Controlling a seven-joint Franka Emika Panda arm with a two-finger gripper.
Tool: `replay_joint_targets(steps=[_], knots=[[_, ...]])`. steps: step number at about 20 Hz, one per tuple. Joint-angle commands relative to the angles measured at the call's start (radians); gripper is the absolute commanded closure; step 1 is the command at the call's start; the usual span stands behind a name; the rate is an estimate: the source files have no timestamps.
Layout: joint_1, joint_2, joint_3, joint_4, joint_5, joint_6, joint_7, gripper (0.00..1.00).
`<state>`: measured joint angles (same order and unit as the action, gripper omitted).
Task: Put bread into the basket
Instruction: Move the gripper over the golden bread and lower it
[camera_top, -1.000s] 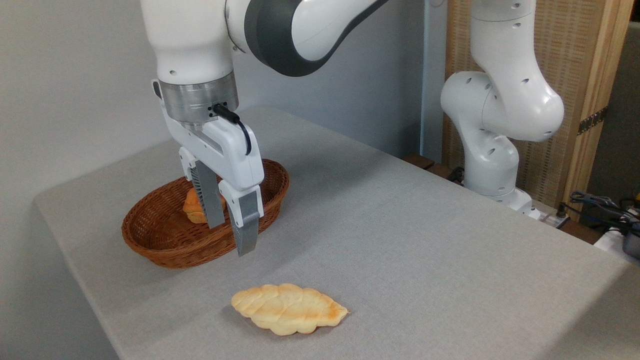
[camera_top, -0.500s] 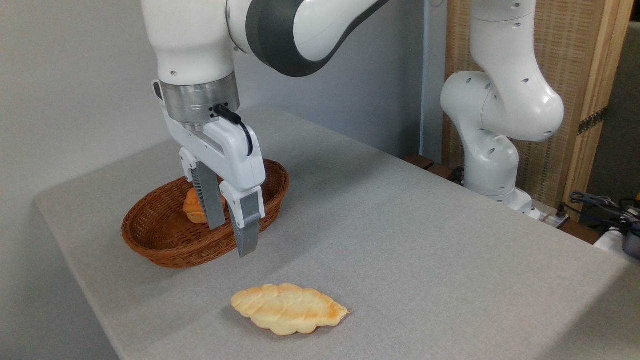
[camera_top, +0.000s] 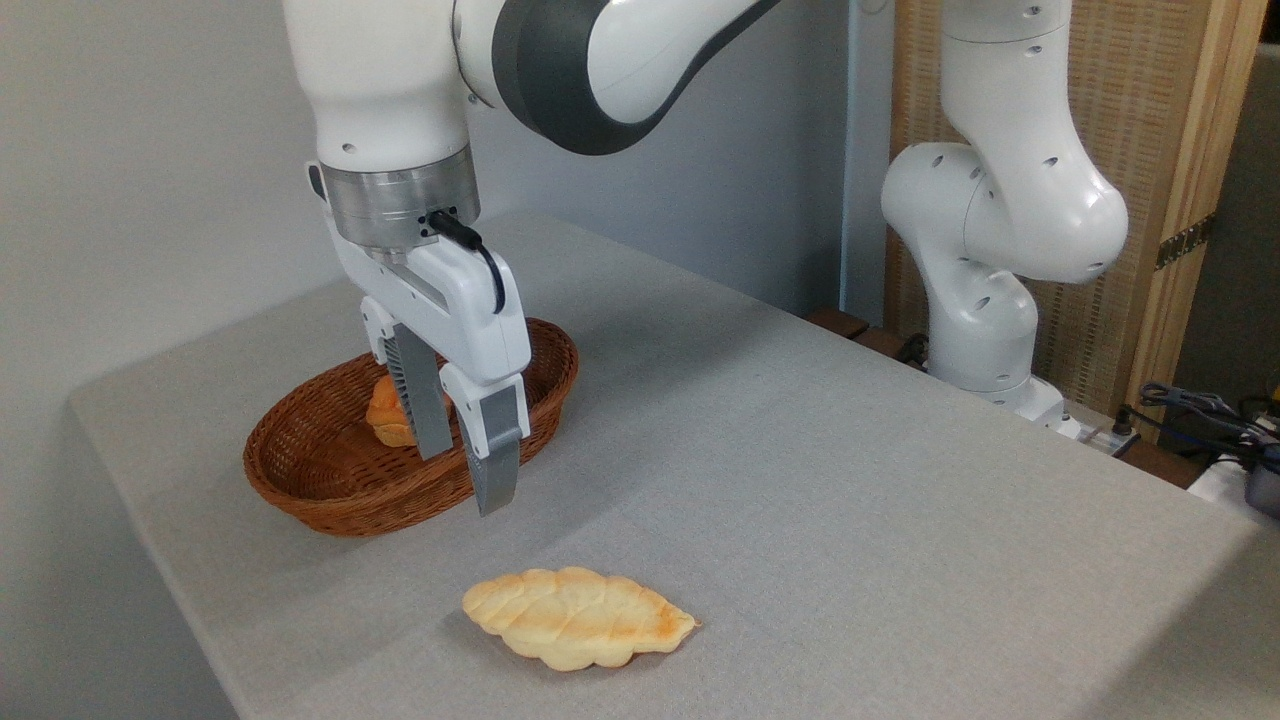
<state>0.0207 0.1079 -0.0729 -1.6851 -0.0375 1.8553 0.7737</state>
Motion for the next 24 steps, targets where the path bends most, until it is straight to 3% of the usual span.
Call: replay_joint_targets(steps=[1,13,16,19,24], knots=[[-0.004,0.004,0.015,-0.018,-0.004,-0.016,0.143,0.0],[-0.002,0.027,0.065,-0.105,0.01,-0.018,0.694,0.0],[-0.002,0.047,0.079,-0.105,0.011,-0.004,0.754,0.0],[-0.002,0.078,0.079,-0.104,0.057,0.028,0.817,0.0],[-0.002,0.101,0.079,-0.104,0.061,0.068,0.835,0.0]])
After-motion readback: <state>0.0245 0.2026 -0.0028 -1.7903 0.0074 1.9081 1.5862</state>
